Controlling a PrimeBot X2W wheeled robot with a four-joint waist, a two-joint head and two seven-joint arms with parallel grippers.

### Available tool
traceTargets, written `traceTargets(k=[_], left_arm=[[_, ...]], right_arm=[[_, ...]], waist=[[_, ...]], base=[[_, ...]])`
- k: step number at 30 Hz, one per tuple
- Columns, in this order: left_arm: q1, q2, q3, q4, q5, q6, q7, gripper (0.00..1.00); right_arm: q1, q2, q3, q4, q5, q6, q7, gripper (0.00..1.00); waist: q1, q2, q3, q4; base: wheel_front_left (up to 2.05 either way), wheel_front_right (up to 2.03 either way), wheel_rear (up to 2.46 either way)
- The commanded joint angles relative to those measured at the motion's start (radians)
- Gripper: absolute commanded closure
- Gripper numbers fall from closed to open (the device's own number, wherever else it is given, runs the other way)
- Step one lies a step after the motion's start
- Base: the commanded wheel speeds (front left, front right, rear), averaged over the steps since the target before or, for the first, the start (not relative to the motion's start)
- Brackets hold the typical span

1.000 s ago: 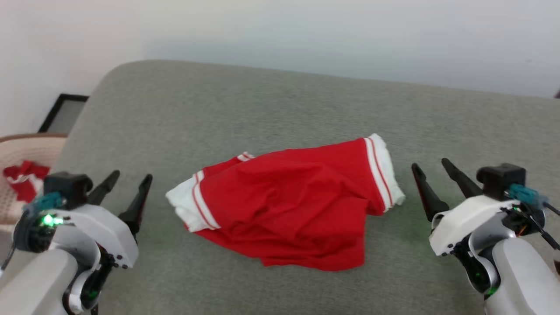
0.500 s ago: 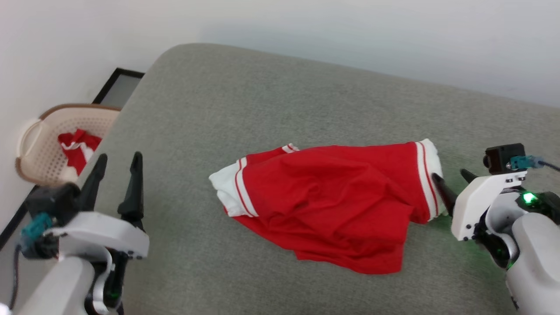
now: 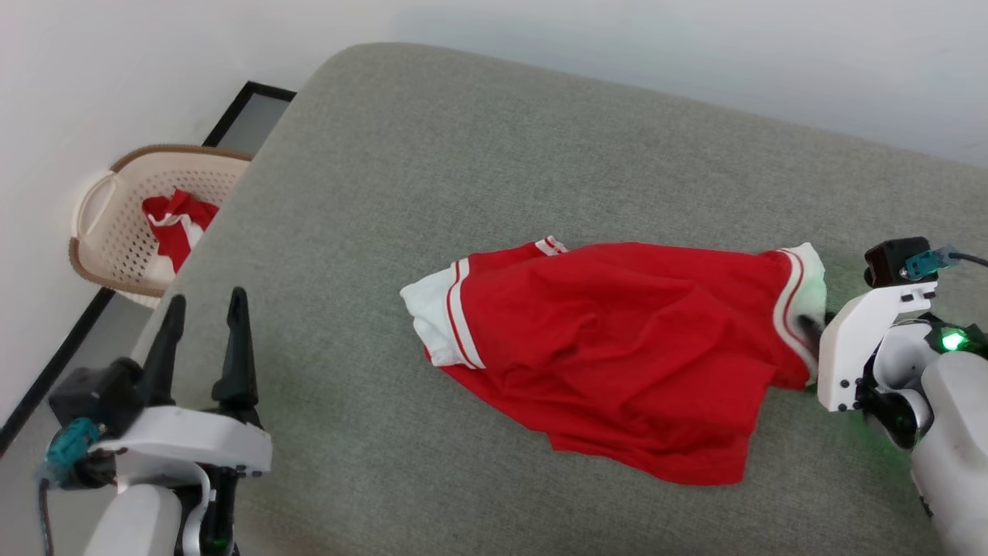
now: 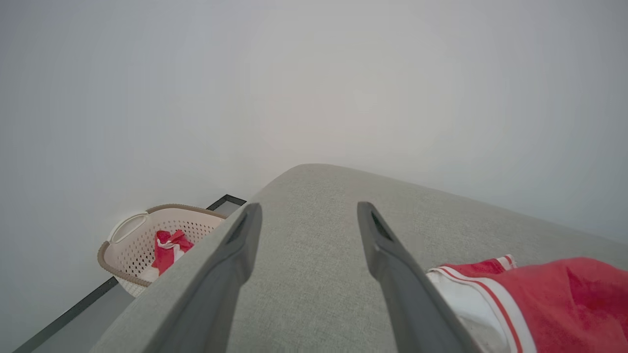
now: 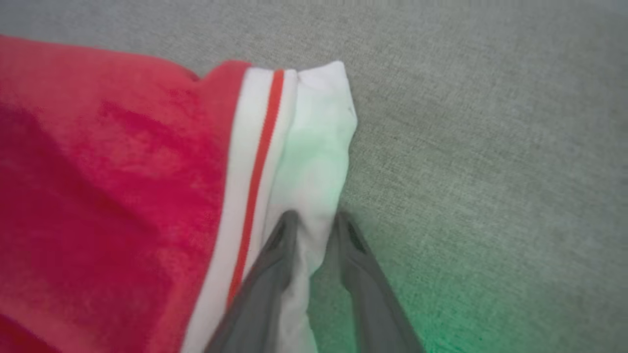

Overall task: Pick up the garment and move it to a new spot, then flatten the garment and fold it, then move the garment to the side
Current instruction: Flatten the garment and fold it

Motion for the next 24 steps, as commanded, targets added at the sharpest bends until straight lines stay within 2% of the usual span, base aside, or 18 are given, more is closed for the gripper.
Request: traceTargets(k=[1, 8, 14, 24], left_arm=[[0.005, -0.013, 0.018, 0.005, 0.019, -0.016, -0.001, 0.0], [0.023, -0.053, 0.094, 0.018, 0.075, -0.064, -0.001, 0.0], [0.046, -0.075, 0.151, 0.024, 0.122, -0.093, -0.001, 0.0], [0.074, -0.092, 0.202, 0.036, 0.172, -0.119, -0.001, 0.0]], right_arm=[[0.021, 0.007, 0.009, 0.036, -0.011, -0.001, -0.001, 1.0], [-0.02, 0.001, -0.02, 0.064, -0.023, -0.002, -0.023, 1.0], [-0.005, -0.021, -0.024, 0.005, -0.003, -0.002, -0.017, 1.0], [0.121, -0.161, -0.069, -0.19, 0.055, -0.002, 0.07, 1.0]], waist=[[0.0, 0.0, 0.001, 0.002], [0.0, 0.0, -0.015, -0.013], [0.0, 0.0, -0.037, -0.048], [0.0, 0.0, -0.072, -0.111]], base=[[0.0, 0.0, 0.0], [0.0, 0.0, 0.0], [0.0, 0.0, 0.0], [0.0, 0.0, 0.0]])
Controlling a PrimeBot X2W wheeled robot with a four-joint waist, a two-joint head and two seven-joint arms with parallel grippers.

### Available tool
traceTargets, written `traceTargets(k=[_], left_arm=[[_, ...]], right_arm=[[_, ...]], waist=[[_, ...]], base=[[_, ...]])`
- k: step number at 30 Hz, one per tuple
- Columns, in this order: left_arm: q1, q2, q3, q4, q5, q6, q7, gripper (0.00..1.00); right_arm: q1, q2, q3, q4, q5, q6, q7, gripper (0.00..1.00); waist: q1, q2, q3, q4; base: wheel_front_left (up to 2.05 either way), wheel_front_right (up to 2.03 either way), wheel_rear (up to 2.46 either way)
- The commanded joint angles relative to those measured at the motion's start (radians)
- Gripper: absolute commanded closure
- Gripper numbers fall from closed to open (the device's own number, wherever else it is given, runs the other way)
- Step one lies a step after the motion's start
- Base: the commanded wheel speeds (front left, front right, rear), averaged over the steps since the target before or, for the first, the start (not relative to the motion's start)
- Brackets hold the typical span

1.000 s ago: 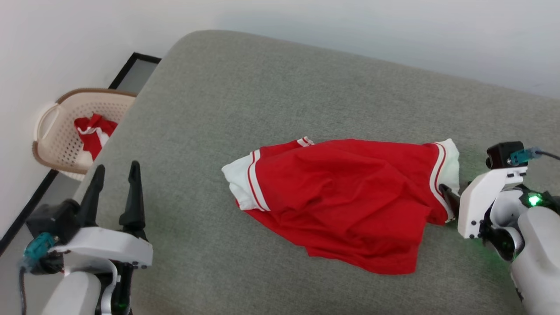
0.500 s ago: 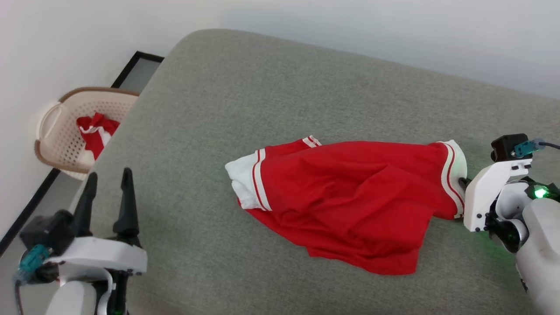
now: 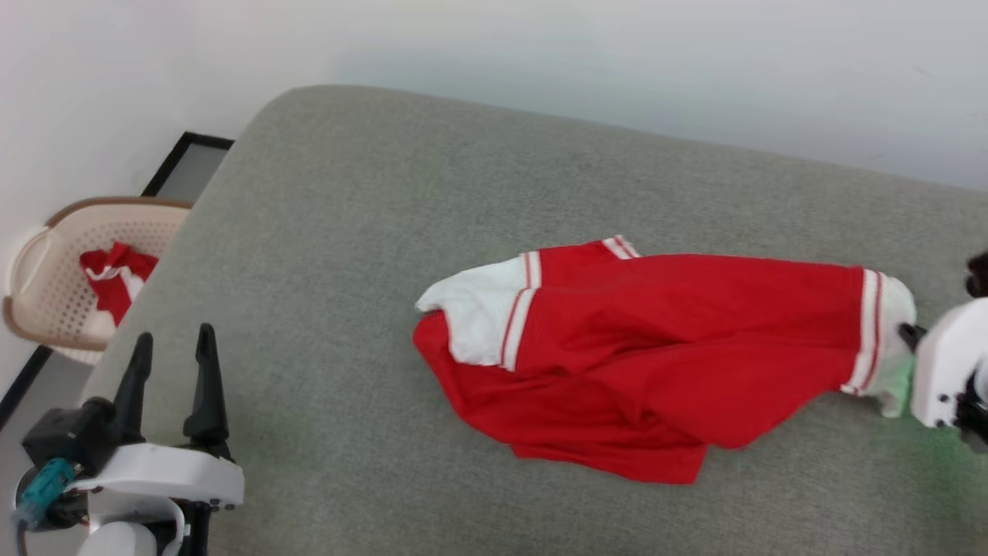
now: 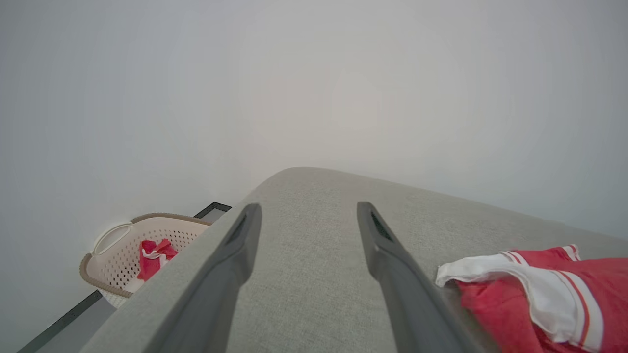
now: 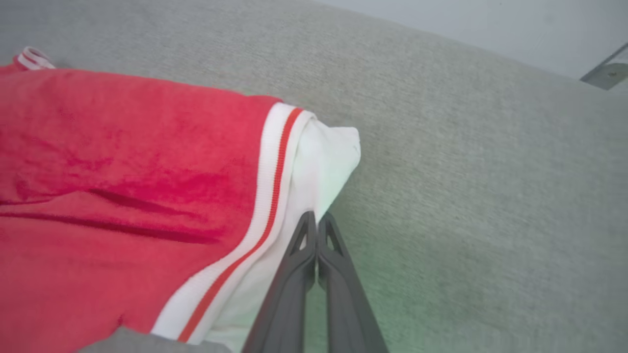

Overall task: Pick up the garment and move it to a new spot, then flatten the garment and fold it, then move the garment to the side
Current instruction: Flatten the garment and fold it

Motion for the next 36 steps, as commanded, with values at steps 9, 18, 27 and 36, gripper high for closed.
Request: traceTargets(k=[9, 18, 27, 36], left_arm=[[0.004, -0.014, 0.017, 0.013, 0.027, -0.015, -0.001, 0.0], [-0.015, -0.019, 0.021, 0.03, 0.04, -0.025, -0.001, 0.0], [0.007, 0.001, 0.022, 0.043, 0.052, -0.029, -0.001, 0.0], [0.034, 0.021, 0.025, 0.044, 0.05, -0.031, -0.001, 0.0]], right_arm=[[0.166, -0.044, -0.102, -0.119, 0.036, -0.002, 0.074, 1.0], [0.175, 0.019, -0.13, -0.022, 0.01, -0.002, 0.037, 0.69], [0.131, 0.01, -0.091, -0.022, 0.012, -0.002, 0.032, 0.0], [0.19, -0.019, -0.125, -0.164, 0.001, -0.002, -0.097, 0.0]], waist=[[0.0, 0.0, -0.019, -0.036], [0.0, 0.0, -0.021, -0.047], [0.0, 0.0, -0.051, -0.081], [0.0, 0.0, -0.09, -0.124]], base=[[0.0, 0.0, 0.0], [0.0, 0.0, 0.0], [0.0, 0.0, 0.0], [0.0, 0.0, 0.0]])
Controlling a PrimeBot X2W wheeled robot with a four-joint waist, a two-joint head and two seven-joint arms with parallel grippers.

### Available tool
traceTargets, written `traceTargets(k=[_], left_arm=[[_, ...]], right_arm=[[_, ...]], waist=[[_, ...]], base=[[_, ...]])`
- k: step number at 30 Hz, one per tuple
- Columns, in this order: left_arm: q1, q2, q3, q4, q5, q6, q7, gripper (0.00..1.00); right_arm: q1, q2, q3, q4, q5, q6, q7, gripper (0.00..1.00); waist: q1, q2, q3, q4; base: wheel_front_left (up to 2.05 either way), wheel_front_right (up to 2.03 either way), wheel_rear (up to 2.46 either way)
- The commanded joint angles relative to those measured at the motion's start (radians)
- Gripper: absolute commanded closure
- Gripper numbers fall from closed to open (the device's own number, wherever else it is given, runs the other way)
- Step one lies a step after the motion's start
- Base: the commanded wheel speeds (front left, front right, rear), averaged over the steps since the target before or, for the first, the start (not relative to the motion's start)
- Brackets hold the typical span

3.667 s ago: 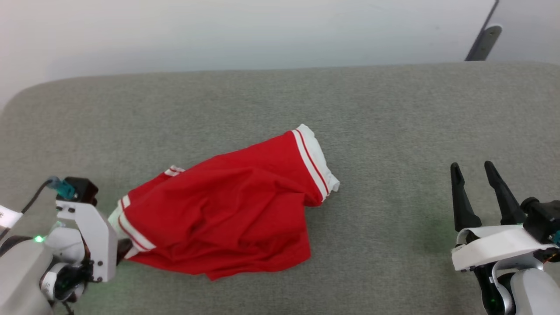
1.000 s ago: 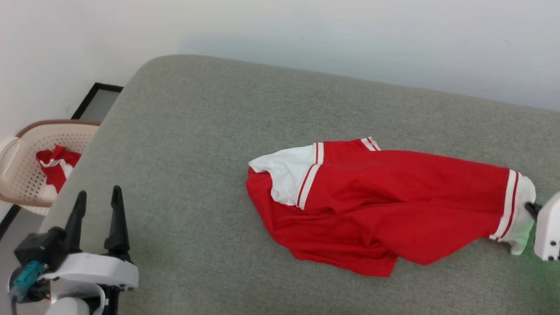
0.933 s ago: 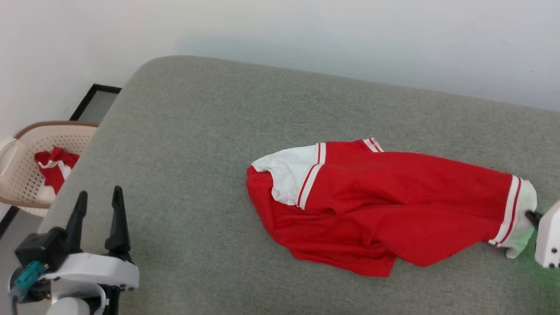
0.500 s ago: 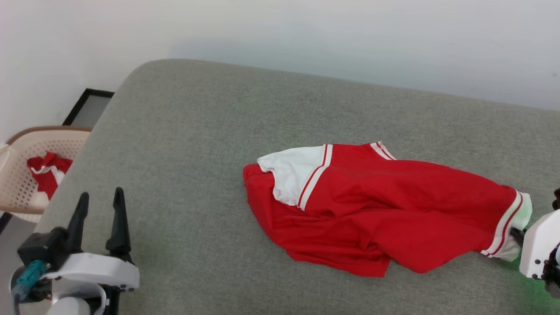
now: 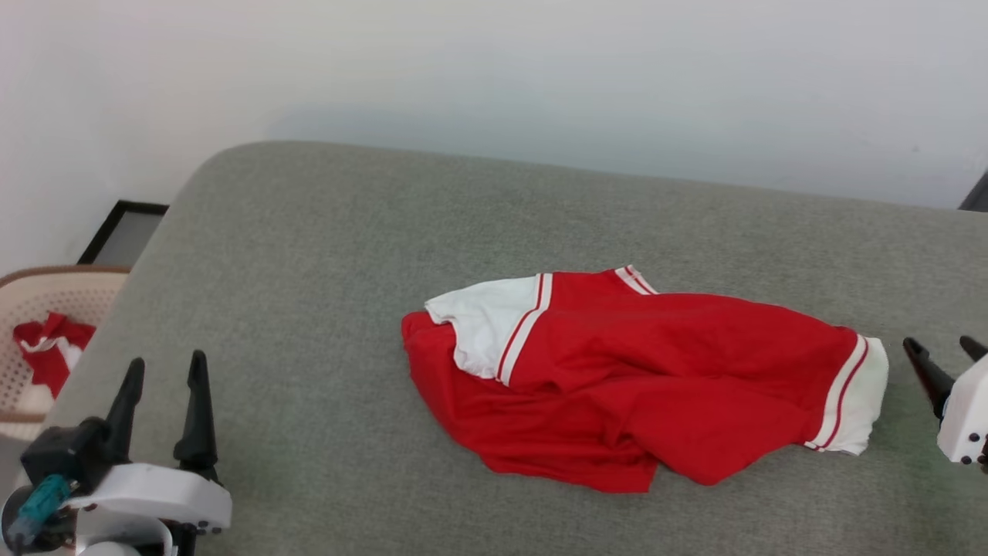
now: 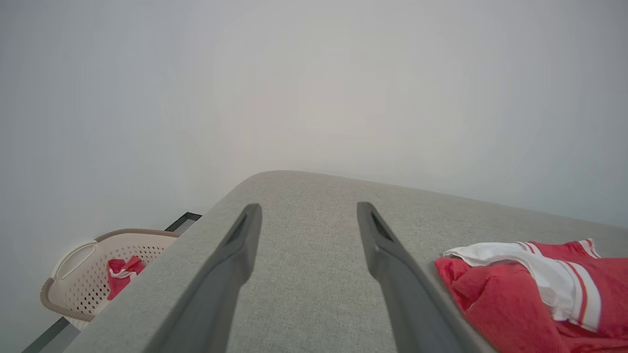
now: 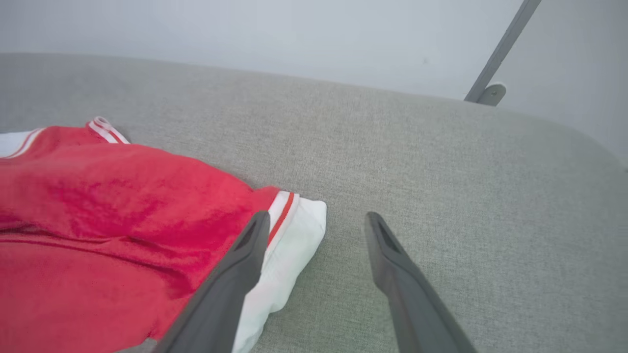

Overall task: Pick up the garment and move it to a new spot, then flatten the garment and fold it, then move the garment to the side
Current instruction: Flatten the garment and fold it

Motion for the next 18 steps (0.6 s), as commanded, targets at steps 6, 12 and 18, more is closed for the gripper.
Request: traceTargets(k=[6, 12, 18], left_arm=[[0.037, 0.015, 0.0, -0.003, 0.009, 0.0, -0.001, 0.0], [0.056, 0.027, 0.005, -0.012, 0.002, 0.008, 0.004, 0.0], [0.059, 0.037, 0.006, -0.03, -0.007, 0.012, 0.016, 0.0]], right_arm=[[0.101, 0.053, -0.055, -0.109, -0.048, -0.002, -0.136, 0.0], [0.198, 0.135, -0.102, -0.22, -0.135, -0.002, -0.263, 0.0], [0.26, 0.219, -0.154, -0.297, -0.204, -0.002, -0.361, 0.0]], waist=[[0.0, 0.0, -0.033, -0.038], [0.0, 0.0, -0.042, -0.065], [0.0, 0.0, -0.039, -0.098]], base=[[0.0, 0.0, 0.0], [0.0, 0.0, 0.0], [0.0, 0.0, 0.0]])
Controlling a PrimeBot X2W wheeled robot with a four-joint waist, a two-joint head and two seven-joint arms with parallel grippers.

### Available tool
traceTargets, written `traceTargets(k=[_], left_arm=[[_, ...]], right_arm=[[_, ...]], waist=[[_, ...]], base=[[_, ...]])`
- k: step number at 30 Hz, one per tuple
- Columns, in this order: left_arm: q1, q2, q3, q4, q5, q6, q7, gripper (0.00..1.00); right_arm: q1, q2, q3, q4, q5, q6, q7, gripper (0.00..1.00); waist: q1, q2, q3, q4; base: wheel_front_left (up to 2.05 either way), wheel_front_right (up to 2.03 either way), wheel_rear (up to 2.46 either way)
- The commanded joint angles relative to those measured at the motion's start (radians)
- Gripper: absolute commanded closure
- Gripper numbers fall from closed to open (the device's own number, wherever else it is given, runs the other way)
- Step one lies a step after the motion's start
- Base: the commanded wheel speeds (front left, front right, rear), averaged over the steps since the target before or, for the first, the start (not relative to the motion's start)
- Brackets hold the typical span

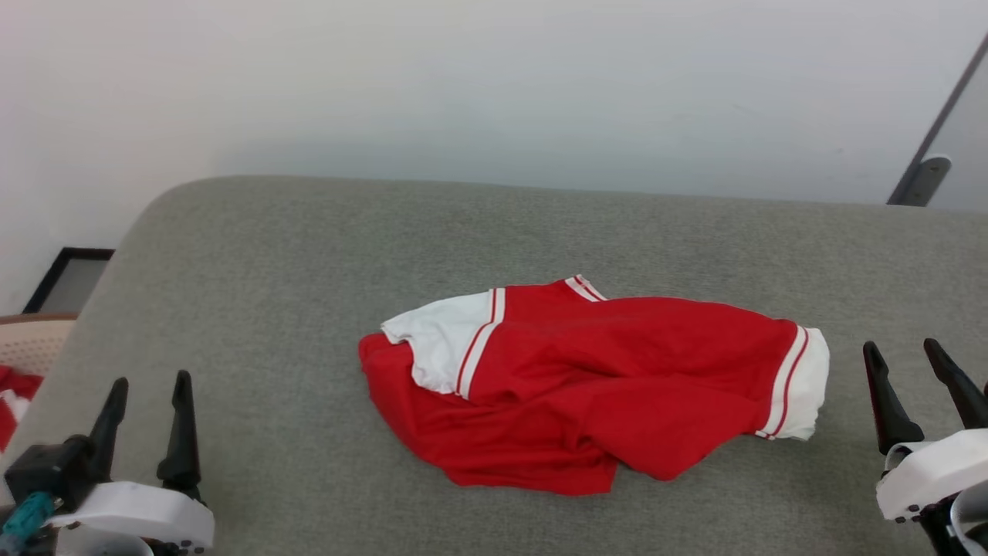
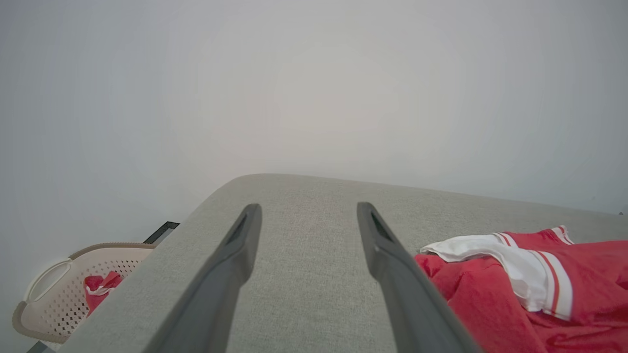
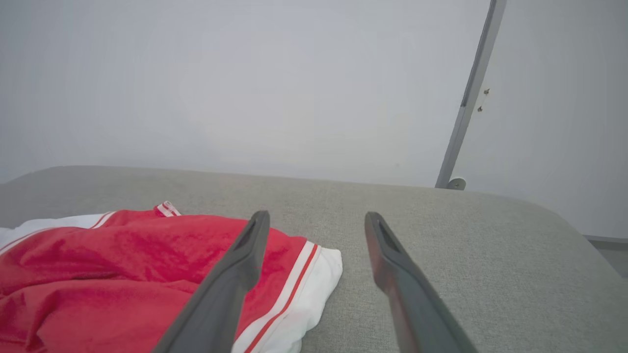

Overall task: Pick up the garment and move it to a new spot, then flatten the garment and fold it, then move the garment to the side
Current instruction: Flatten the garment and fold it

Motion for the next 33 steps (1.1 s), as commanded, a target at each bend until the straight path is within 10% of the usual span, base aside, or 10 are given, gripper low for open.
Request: traceTargets(k=[1, 14, 33], left_arm=[[0.006, 0.005, 0.0, -0.006, -0.002, 0.004, 0.003, 0.0], [-0.055, 0.054, -0.071, -0.017, -0.042, -0.011, 0.1, 0.0], [-0.403, 0.284, -0.519, 0.107, -0.413, -0.016, 0.766, 0.0]], right_arm=[[0.018, 0.019, -0.011, -0.016, -0.012, -0.002, -0.013, 0.0], [0.029, 0.092, -0.069, -0.107, -0.069, -0.002, -0.056, 0.0], [-0.049, 0.086, -0.056, -0.129, -0.073, -0.002, -0.035, 0.0]], waist=[[0.0, 0.0, 0.003, -0.015], [0.0, 0.0, 0.022, -0.072], [0.0, 0.0, 0.07, -0.144]], base=[[0.0, 0.0, 0.0], [0.0, 0.0, 0.0], [0.0, 0.0, 0.0]])
